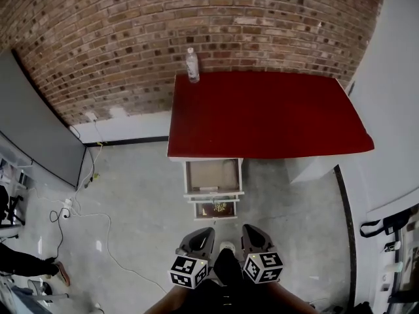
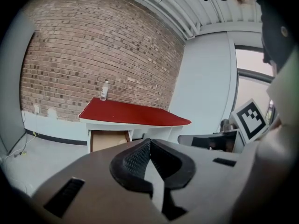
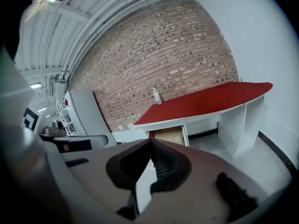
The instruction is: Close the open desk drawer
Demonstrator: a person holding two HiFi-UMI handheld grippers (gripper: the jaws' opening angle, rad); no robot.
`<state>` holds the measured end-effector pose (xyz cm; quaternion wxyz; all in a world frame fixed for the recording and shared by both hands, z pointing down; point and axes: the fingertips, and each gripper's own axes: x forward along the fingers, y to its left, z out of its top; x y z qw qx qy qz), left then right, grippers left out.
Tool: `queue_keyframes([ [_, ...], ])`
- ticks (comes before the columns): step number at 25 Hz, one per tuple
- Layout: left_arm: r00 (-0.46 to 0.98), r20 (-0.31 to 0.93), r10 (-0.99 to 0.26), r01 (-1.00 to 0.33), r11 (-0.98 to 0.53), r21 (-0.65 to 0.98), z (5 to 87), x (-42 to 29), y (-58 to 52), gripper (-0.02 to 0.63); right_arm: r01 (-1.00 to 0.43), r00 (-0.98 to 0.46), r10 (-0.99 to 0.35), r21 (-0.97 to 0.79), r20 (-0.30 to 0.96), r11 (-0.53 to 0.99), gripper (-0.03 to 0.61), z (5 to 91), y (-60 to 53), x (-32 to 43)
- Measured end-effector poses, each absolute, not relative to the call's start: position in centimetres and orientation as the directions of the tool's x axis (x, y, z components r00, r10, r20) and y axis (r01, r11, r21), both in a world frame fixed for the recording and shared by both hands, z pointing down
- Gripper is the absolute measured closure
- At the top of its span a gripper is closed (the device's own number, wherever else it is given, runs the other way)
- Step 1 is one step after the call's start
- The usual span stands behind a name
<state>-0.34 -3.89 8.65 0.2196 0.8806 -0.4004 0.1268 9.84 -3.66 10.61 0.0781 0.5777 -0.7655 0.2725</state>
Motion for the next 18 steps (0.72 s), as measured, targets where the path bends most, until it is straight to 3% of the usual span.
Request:
queue_keyframes([
  [9, 0.651, 0.417, -0.634, -0.755, -0.598, 0.269, 8.8, 1.8, -9.2, 0.604, -0.900, -0.417, -0.828, -0.297, 0.375, 0.318, 0.568, 8.8, -9.0, 9.4],
  [18, 0.676, 0.390, -0.625, -0.733, -0.620, 0.279, 9.6, 4.4, -12.7, 0.604, -0.892, -0.444, -0.811, -0.278, 0.381, 0.358, 0.567, 9.6, -11.9, 10.4],
])
